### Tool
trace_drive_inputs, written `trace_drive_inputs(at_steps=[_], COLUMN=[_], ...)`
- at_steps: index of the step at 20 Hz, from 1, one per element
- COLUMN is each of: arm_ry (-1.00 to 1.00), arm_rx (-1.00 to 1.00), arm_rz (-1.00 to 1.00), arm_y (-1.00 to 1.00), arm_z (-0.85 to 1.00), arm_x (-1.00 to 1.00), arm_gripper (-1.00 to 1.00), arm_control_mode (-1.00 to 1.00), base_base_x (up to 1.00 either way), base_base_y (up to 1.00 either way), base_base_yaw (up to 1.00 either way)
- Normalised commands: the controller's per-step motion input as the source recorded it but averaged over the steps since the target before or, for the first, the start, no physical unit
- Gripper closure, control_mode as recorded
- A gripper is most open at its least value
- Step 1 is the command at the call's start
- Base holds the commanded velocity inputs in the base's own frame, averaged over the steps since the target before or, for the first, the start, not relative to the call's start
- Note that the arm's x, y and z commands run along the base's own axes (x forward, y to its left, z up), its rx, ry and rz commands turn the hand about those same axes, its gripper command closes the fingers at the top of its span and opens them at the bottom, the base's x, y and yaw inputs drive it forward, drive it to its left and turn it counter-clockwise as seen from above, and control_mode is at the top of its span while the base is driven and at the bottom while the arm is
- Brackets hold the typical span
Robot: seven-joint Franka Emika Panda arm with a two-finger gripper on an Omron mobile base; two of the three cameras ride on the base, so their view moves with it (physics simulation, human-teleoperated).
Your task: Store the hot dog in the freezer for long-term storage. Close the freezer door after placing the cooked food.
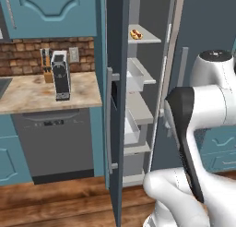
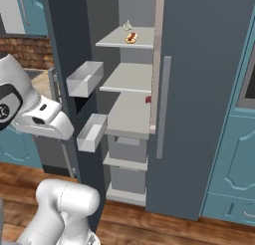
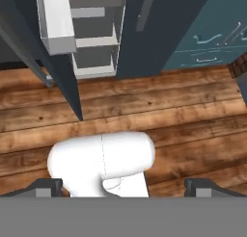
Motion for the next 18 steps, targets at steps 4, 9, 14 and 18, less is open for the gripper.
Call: trace_drive_inputs(at_steps=[4, 9, 14, 18], arm_ry=[-0.05, 0.07, 0.4, 0.27], arm_rx=[-0.18, -0.27, -0.46, -0.25], arm_rz=[-0.31, -0.16, 0.09, 0.06], arm_y=[1.0, 0.92, 0.88, 0.23], arm_z=[-0.01, 0.02, 0.01, 0.0], arm_x=[0.56, 0.66, 0.81, 1.0], arm_gripper=[-1.0, -1.0, -1.0, -1.0], arm_control_mode=[-1.0, -1.0, -1.0, -1.0], base_base_x=[0.0, 0.0, 0.0, 0.0], base_base_y=[0.0, 0.0, 0.0, 0.0], base_base_yaw=[0.0, 0.0, 0.0, 0.0])
